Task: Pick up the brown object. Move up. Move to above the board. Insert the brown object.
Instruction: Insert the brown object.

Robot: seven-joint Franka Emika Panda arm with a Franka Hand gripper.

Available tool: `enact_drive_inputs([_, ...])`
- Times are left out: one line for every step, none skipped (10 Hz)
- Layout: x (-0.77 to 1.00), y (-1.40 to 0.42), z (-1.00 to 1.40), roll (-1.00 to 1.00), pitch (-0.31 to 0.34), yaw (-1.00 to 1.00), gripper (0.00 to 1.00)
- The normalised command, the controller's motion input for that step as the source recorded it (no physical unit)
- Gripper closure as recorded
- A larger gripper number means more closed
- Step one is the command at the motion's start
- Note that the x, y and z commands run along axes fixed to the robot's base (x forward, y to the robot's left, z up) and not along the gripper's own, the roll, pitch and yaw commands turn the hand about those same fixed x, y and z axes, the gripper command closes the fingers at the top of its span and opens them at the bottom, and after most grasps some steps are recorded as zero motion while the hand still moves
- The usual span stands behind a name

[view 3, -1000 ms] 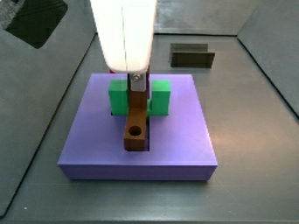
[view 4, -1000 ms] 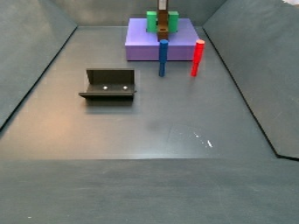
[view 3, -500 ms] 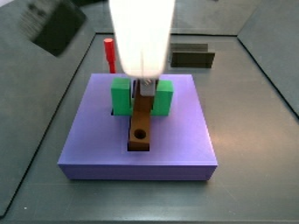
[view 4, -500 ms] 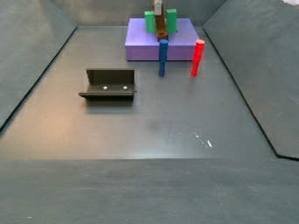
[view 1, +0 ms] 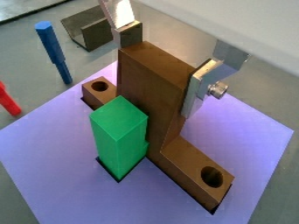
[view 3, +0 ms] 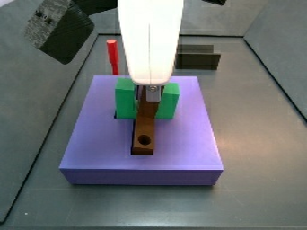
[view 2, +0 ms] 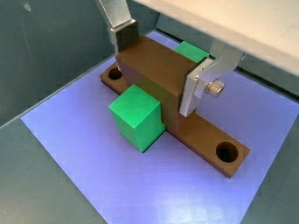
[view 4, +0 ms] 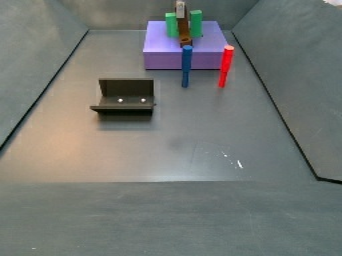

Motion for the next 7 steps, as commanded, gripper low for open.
enact_drive_inputs([0.0,0.14,0.0,-0.07,0.0,0.0,1.0])
enact_drive_inputs([-0.09,0.14,-0.22,-0.13,-0.204,-0.06,1.0])
enact_drive_inputs([-0.2,0.11,-0.39,-0.16,-0.393,-0.02,1.0])
enact_drive_inputs([-0.29,0.14,-0.32,-0.18,-0.427,0.0,1.0])
enact_drive_inputs([-0.35,0.12,-0.3,-0.19,-0.436,0.0,1.0])
enact_drive_inputs([-0.19,0.0,-0.28,-0.03,-0.22,-0.04,1.0])
enact_drive_inputs([0.0,0.0,0.0,0.0,0.0,0.0,1.0])
